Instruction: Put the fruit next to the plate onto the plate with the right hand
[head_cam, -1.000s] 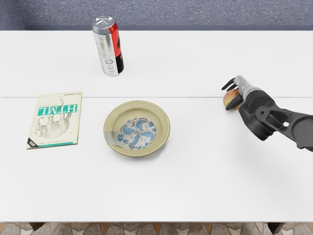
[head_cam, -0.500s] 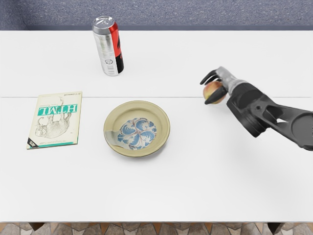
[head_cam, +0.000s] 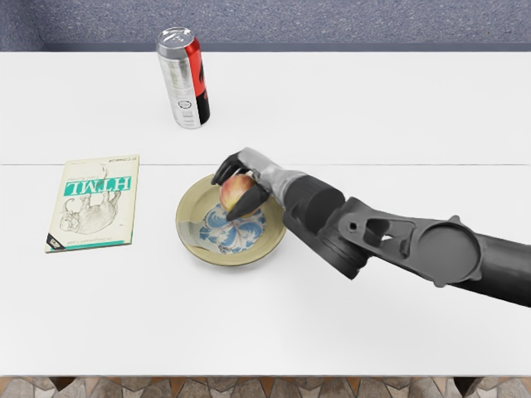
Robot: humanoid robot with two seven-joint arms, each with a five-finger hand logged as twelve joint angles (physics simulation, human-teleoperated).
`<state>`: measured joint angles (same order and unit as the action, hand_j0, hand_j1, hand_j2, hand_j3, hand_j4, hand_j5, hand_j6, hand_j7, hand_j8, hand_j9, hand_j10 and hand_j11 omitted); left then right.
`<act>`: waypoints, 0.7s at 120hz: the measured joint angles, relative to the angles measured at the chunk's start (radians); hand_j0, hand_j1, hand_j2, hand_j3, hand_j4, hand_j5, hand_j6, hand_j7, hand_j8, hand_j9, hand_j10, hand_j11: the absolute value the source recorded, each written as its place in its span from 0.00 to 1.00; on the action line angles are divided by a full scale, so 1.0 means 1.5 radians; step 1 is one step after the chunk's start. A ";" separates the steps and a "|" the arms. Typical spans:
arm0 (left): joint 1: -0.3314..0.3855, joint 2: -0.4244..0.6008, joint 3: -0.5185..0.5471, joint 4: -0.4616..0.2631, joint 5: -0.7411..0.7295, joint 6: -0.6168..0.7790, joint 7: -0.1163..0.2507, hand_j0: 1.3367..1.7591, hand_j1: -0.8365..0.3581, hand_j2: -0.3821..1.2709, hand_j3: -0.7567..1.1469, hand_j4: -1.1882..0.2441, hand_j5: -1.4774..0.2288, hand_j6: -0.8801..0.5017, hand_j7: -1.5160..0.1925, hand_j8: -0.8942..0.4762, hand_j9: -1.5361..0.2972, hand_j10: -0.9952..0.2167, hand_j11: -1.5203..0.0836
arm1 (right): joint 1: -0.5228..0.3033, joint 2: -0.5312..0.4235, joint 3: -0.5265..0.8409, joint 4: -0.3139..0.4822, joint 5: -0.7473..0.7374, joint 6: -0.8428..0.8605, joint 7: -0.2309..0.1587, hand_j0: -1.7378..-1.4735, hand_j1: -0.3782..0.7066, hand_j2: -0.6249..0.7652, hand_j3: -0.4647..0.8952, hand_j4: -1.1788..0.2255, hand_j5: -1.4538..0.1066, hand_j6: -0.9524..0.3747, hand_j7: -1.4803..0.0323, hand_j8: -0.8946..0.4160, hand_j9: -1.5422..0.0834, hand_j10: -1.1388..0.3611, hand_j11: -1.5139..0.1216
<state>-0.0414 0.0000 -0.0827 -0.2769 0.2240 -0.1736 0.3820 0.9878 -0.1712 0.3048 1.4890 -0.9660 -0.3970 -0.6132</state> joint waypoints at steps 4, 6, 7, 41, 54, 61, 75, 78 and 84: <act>0.000 0.000 0.000 0.000 0.000 0.000 0.000 0.76 0.99 0.23 0.40 0.83 0.87 0.64 0.89 0.65 0.84 0.82 0.95 | -0.001 0.007 -0.006 -0.002 0.000 0.000 0.000 0.34 0.52 0.54 0.34 0.37 0.37 0.39 0.41 0.53 0.40 0.56 0.40; 0.000 0.000 0.000 0.000 0.000 0.000 0.000 0.76 0.99 0.23 0.40 0.83 0.87 0.64 0.89 0.65 0.84 0.82 0.95 | -0.001 0.010 -0.009 -0.002 0.000 0.000 0.000 0.34 0.51 0.54 0.34 0.37 0.37 0.39 0.41 0.52 0.40 0.56 0.40; 0.000 0.000 0.000 0.000 0.000 0.000 0.000 0.76 0.99 0.23 0.40 0.83 0.87 0.64 0.89 0.65 0.84 0.82 0.95 | -0.001 0.011 -0.010 -0.003 0.000 0.000 0.000 0.34 0.50 0.53 0.34 0.38 0.38 0.39 0.42 0.53 0.41 0.56 0.41; 0.000 0.000 0.000 0.000 0.000 0.000 0.000 0.76 0.99 0.23 0.40 0.83 0.87 0.64 0.89 0.65 0.84 0.82 0.95 | -0.040 0.011 0.169 0.023 0.019 0.180 0.001 0.31 0.17 0.47 0.34 0.71 0.77 0.61 0.82 0.62 0.79 0.69 0.78; 0.000 0.000 0.000 0.000 0.000 0.000 0.000 0.76 0.99 0.23 0.40 0.83 0.87 0.64 0.89 0.65 0.84 0.82 0.95 | -0.162 0.004 0.400 0.037 0.137 0.407 0.001 0.31 0.13 0.46 0.34 0.75 0.83 0.65 0.87 0.64 0.85 0.71 0.83; 0.000 0.000 0.000 0.000 0.000 0.000 0.000 0.76 0.99 0.23 0.40 0.83 0.87 0.64 0.89 0.65 0.84 0.82 0.95 | -0.233 -0.016 0.498 0.039 0.224 0.518 0.002 0.31 0.11 0.46 0.34 0.77 0.85 0.66 0.89 0.64 0.87 0.72 0.85; 0.000 0.000 0.000 0.000 0.000 0.000 0.000 0.76 0.99 0.23 0.40 0.83 0.87 0.64 0.89 0.65 0.84 0.82 0.95 | -0.346 -0.052 0.632 0.040 0.376 0.622 0.002 0.30 0.08 0.45 0.34 0.79 0.88 0.68 0.92 0.65 0.90 0.73 0.87; 0.000 0.000 0.000 0.000 0.000 0.000 0.000 0.76 0.99 0.23 0.40 0.83 0.87 0.64 0.89 0.65 0.84 0.82 0.95 | -0.370 -0.057 0.664 0.040 0.398 0.632 0.002 0.30 0.08 0.45 0.34 0.80 0.88 0.68 0.93 0.66 0.90 0.73 0.88; 0.000 0.000 0.000 0.000 0.000 0.000 0.000 0.76 0.99 0.23 0.40 0.83 0.87 0.64 0.89 0.65 0.84 0.82 0.95 | -0.414 -0.064 0.721 0.040 0.428 0.647 0.002 0.30 0.07 0.45 0.34 0.80 0.89 0.69 0.93 0.66 0.91 0.73 0.88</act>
<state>-0.0414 0.0000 -0.0824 -0.2768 0.2240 -0.1736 0.3820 0.3673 -0.2677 1.3869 1.5491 -0.3237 0.5741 -0.6109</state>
